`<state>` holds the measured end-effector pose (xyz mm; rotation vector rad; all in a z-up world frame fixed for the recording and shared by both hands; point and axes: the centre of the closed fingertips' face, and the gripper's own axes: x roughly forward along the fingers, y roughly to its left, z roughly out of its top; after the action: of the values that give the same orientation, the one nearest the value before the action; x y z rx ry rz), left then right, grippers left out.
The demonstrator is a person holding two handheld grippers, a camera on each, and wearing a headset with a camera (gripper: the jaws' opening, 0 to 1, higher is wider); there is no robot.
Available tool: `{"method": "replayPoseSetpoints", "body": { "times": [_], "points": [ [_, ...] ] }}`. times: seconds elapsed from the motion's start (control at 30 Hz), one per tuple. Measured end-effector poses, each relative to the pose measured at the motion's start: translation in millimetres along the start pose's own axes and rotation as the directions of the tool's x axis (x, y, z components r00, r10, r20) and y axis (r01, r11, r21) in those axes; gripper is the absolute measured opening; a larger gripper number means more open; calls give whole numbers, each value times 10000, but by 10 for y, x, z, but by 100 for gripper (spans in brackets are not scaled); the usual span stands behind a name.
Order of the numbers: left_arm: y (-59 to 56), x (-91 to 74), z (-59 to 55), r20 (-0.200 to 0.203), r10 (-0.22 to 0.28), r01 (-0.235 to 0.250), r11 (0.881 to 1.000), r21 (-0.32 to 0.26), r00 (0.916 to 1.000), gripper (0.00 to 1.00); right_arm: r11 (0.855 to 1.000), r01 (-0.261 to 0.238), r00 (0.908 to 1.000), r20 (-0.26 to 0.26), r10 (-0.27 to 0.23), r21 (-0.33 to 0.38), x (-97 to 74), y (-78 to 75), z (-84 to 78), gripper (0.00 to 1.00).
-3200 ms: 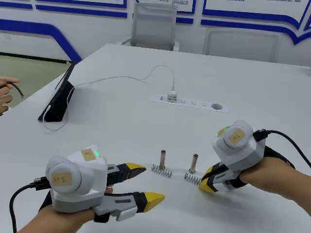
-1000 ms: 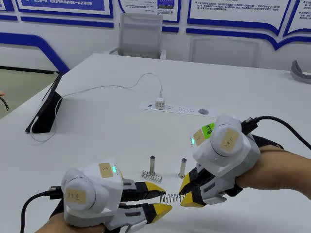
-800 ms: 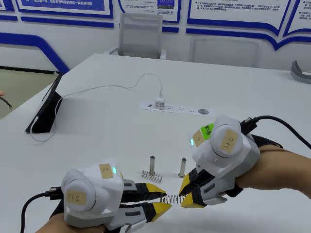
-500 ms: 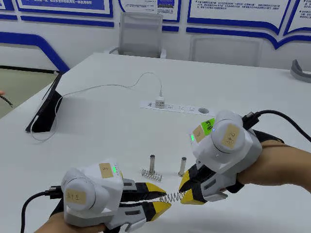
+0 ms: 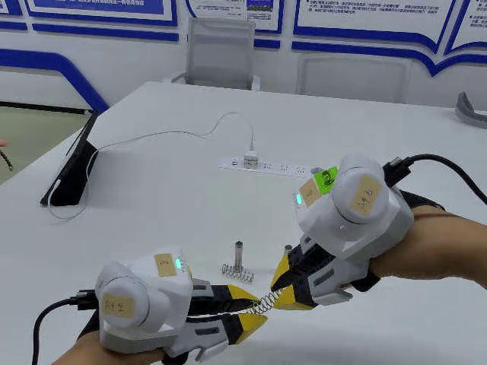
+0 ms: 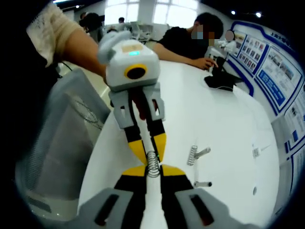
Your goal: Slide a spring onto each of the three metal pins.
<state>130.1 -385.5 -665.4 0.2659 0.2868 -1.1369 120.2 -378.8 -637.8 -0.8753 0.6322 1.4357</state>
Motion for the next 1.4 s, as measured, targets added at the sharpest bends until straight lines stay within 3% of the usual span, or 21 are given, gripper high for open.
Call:
{"method": "replayPoseSetpoints", "body": {
  "times": [0.57, 1.4],
  "points": [
    [-25, 20, 23, 69, -101, 101, 9999, -81, 9999, 11, 10000, 43, 9979, 639, -38, -69, 27, 3, 226, 12],
    [5, 10, 37, 296, 31, -17, 9990, -453, 9996, 11, 9984, 201, 9962, 841, -246, 534, 37, -27, 195, 13]
  ]
}}
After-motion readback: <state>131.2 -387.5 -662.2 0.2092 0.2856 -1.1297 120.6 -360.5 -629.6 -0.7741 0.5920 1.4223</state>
